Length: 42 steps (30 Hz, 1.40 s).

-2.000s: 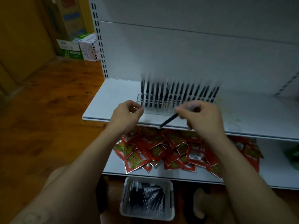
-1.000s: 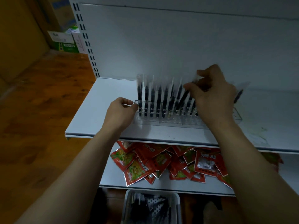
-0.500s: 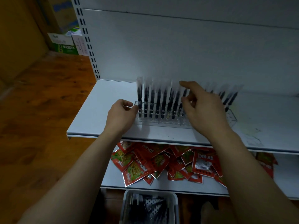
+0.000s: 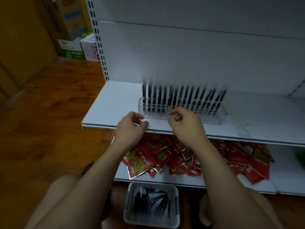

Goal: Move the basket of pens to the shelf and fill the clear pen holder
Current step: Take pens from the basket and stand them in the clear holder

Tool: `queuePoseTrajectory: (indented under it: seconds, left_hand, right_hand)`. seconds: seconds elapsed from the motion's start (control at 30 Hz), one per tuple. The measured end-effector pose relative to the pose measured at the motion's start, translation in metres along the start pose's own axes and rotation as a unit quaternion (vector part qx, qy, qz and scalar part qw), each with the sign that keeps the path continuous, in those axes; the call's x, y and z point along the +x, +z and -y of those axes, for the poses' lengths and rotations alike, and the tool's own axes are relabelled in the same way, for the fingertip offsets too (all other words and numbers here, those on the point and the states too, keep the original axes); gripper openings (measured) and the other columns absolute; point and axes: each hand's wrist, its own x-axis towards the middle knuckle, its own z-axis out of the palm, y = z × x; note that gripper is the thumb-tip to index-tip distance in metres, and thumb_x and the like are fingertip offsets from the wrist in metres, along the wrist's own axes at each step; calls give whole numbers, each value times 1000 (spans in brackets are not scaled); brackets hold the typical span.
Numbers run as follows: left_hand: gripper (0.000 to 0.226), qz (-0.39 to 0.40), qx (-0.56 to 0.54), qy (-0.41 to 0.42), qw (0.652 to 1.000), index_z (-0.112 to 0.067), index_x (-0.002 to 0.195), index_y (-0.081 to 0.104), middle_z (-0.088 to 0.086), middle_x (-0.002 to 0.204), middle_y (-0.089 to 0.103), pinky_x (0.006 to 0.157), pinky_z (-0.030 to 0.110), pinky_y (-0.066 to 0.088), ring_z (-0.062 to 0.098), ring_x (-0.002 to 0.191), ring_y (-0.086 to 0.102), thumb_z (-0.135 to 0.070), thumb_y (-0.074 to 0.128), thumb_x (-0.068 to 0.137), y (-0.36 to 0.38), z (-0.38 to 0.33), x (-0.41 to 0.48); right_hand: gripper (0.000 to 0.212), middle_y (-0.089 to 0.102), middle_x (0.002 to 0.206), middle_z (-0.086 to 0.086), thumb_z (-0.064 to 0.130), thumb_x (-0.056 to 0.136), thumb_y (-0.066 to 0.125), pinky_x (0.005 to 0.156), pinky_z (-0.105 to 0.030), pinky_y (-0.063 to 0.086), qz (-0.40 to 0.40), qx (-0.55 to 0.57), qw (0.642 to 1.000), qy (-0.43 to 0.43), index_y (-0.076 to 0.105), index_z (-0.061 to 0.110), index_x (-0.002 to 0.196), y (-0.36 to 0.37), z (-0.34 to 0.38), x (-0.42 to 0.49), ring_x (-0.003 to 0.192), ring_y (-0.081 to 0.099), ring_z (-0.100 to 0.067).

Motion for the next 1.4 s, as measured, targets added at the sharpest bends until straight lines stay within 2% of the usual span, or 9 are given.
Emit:
queuePoseTrajectory:
  seconds: [0.33,0.5,0.67,0.73,0.83,1.03,1.23,1.3,1.4]
  left_hand:
    - [6,138,163,-41,976,-22,88,58,3,94,69,73,29,48,24,90,64,-23,64,85,58,80,-42]
    - [14,198,181,-154,951,-21,94,60,6,95,68,74,29,52,26,87,65,-26,63,81,81,149,-65]
    - [7,269,180,-240,915,-19,76,60,9,87,70,68,22,43,26,94,67,-18,62,82,114,220,-114]
    - [8,279,161,-261,910,-13,85,66,13,95,71,69,23,42,26,96,66,-19,61,86,125,237,-123]
    - [13,264,138,-307,904,-7,95,68,10,98,70,72,23,44,20,90,63,-15,60,89,138,253,-115]
    - [12,202,64,-400,892,-13,98,67,5,96,68,82,29,50,21,94,62,-14,67,86,156,282,-92]
    - [3,167,24,-418,893,-14,89,67,7,95,69,84,31,50,24,95,62,-16,67,86,173,292,-76]
    - [5,161,13,-425,891,-19,85,63,5,94,66,88,34,50,23,94,61,-16,67,86,174,289,-75]
    - [4,162,12,-421,892,-15,90,66,5,95,68,88,34,51,23,95,62,-17,67,86,170,280,-76]
  right_hand:
    - [21,68,105,-4,25,90,59,83,-40,55,262,-90,951,135,68,18,108,62,-69,-55,90,65,-24]
    - [19,64,95,-8,19,93,52,72,-31,47,292,-47,919,260,67,9,98,110,-140,-115,83,59,-24]
    - [42,32,60,-4,9,96,43,57,-34,28,445,-181,839,256,31,14,56,147,-195,-156,55,28,-18]
    - [41,40,64,-8,13,95,43,53,-32,33,444,-189,828,285,34,12,55,159,-209,-154,56,34,-20]
    - [25,65,102,-17,15,94,47,90,-41,48,452,-183,821,297,65,2,84,182,-215,-145,92,56,-32]
    - [36,49,131,-19,18,88,52,100,-33,39,457,-177,808,327,58,11,123,236,-243,-145,124,43,-34]
    - [21,63,100,-10,30,83,52,78,-30,46,511,-193,761,350,61,12,78,261,-272,-144,103,58,-32]
    - [28,54,76,-7,26,86,52,67,-29,41,493,-191,770,356,50,14,62,258,-264,-138,91,60,-31]
    - [21,62,79,-8,24,83,55,59,-28,45,438,-179,810,346,57,14,65,246,-253,-132,85,63,-28]
